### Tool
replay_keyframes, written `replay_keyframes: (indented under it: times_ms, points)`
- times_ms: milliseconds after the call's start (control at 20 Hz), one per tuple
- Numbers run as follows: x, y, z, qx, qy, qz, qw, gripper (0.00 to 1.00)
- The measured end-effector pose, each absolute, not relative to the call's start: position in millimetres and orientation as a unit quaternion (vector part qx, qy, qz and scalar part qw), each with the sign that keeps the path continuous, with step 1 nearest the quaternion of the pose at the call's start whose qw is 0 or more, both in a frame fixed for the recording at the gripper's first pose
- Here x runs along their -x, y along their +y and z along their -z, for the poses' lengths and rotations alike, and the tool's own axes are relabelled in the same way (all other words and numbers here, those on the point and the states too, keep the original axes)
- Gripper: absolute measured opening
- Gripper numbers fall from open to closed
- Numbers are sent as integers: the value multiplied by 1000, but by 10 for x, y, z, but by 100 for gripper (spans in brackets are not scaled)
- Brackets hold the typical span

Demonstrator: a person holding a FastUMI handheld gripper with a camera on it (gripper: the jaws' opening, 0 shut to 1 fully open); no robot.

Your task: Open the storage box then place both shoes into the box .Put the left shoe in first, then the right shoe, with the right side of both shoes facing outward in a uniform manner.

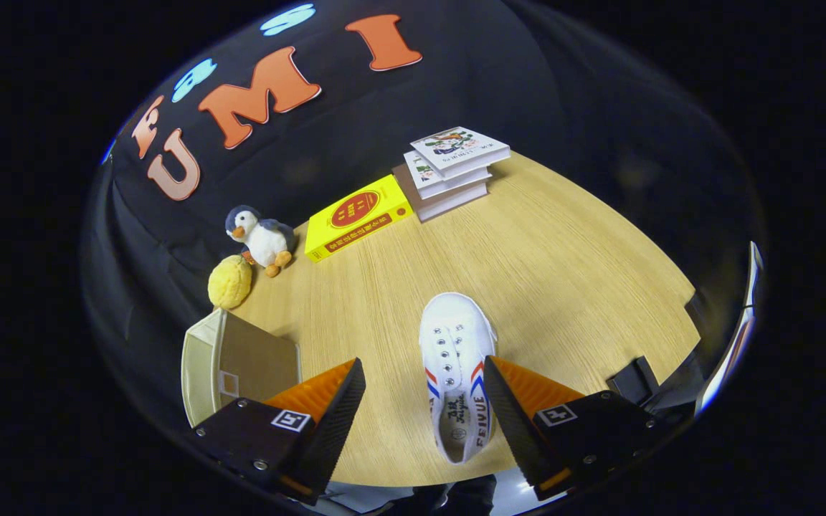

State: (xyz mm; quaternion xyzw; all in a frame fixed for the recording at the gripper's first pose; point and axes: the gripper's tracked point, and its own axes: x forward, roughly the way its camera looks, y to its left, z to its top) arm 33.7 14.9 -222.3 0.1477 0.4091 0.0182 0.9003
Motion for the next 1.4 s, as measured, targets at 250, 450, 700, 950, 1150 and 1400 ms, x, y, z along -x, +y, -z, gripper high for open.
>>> replay_keyframes:
  times_ms: [250, 450, 700, 950, 1150, 1400]
  points:
    - [-287, -17, 2549, -137, 435, -20, 890, 96]
    - [-283, -56, 2824, -124, 460, -18, 879, 89]
    - [-365, 51, 3090, -107, 478, -33, 871, 78]
    - [-405, -12, 3272, -56, 485, -31, 872, 59]
    - [-409, -83, 3293, -59, 476, -32, 877, 30]
    - [-356, -91, 3224, -129, 469, -9, 874, 0]
